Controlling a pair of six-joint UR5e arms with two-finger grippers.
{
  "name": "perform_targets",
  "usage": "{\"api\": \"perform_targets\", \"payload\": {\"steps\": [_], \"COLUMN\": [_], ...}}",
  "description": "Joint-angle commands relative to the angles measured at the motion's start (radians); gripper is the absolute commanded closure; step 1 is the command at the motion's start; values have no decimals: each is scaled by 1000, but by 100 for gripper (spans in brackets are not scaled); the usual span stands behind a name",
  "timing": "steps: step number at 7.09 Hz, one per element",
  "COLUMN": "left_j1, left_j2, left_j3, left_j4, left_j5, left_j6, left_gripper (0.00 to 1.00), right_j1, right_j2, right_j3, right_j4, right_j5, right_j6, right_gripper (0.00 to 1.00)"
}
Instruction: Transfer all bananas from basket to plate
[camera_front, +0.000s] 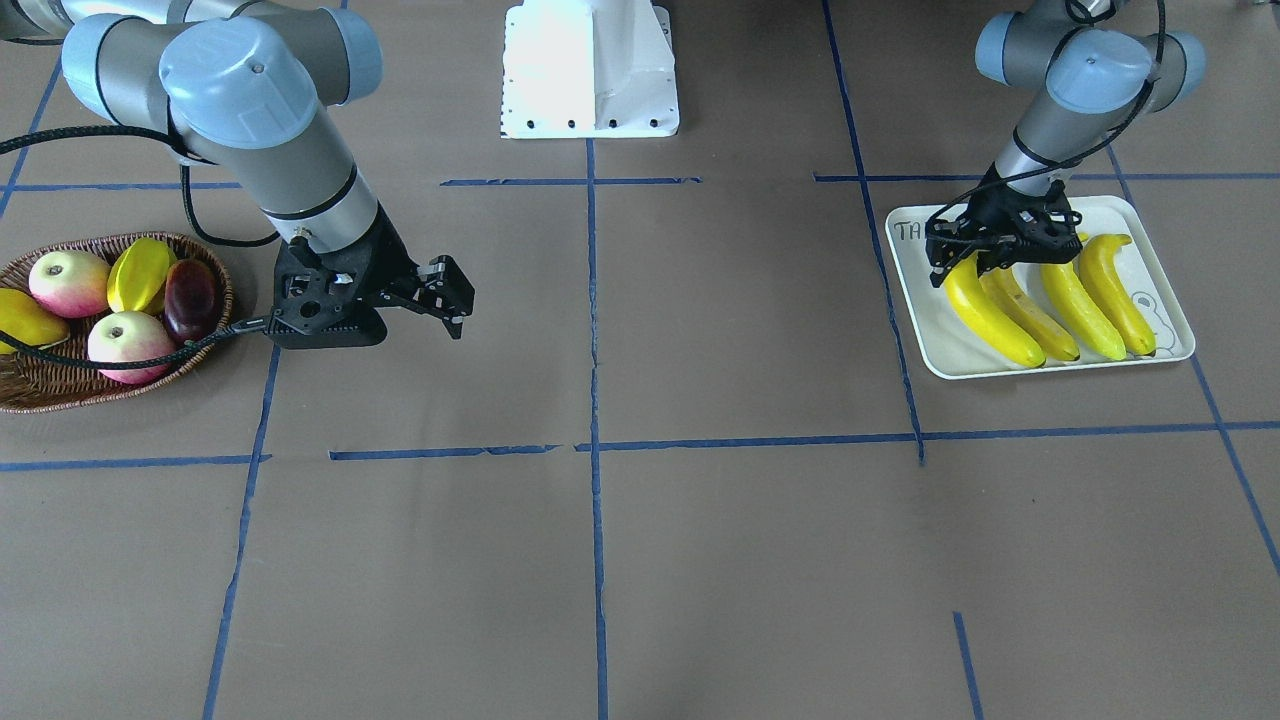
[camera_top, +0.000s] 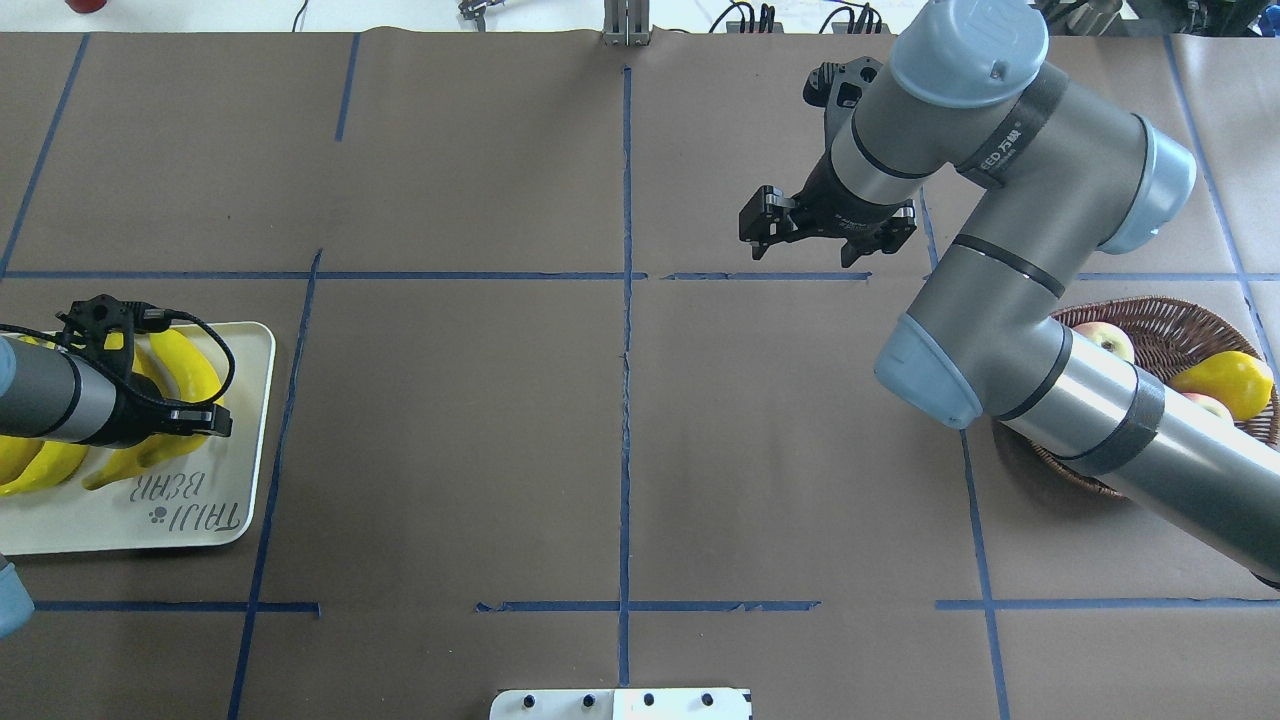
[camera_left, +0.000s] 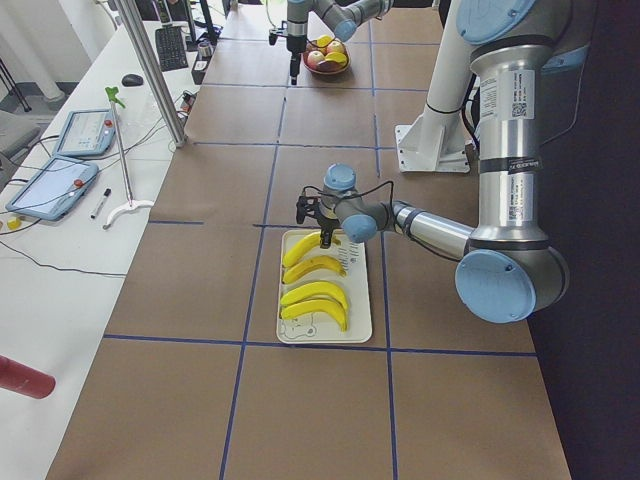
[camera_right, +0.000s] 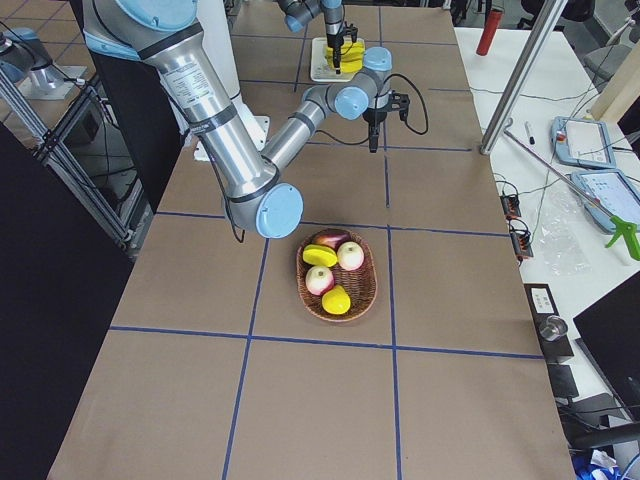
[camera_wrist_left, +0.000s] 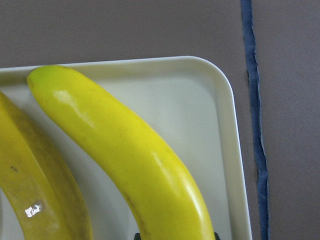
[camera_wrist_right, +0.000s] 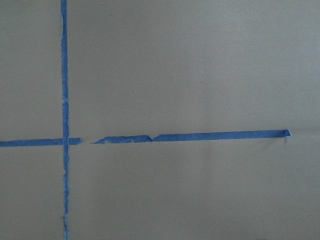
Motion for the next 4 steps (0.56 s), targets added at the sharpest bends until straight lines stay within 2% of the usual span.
{"api": "perform_targets", "payload": {"steps": [1, 3, 4], "left_j1": [3, 3, 0], "left_j2": [1, 1, 7], "left_j3": [2, -1, -17], "left_j4": [3, 8, 9], "left_j5": [0, -5, -46], "left_j6": [2, 2, 2], "left_gripper": [54, 14, 0], "right_j1": [0, 0, 1], "right_j2": [0, 1, 1], "right_j3": [0, 0, 0], "right_j4": [0, 0, 0], "right_j5": [0, 0, 0], "right_j6": [0, 0, 0], "right_gripper": [0, 0, 0]}}
